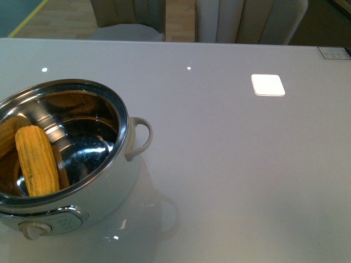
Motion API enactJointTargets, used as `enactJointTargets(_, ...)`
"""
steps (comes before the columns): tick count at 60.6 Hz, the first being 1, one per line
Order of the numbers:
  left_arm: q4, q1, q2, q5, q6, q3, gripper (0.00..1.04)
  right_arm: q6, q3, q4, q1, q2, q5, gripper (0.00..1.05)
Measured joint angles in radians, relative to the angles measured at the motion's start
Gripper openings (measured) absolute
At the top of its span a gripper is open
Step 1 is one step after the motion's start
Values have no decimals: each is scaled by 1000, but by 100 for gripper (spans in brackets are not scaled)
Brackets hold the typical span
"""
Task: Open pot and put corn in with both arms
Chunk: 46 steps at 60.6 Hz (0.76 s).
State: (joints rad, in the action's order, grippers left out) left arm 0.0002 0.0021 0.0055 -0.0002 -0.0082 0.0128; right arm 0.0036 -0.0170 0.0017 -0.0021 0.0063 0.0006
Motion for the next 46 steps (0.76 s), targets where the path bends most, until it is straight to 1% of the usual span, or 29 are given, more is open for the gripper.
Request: enactJointTargets(46, 0, 0, 0, 0, 0, 0, 98, 0, 0, 0, 0, 0, 0, 96)
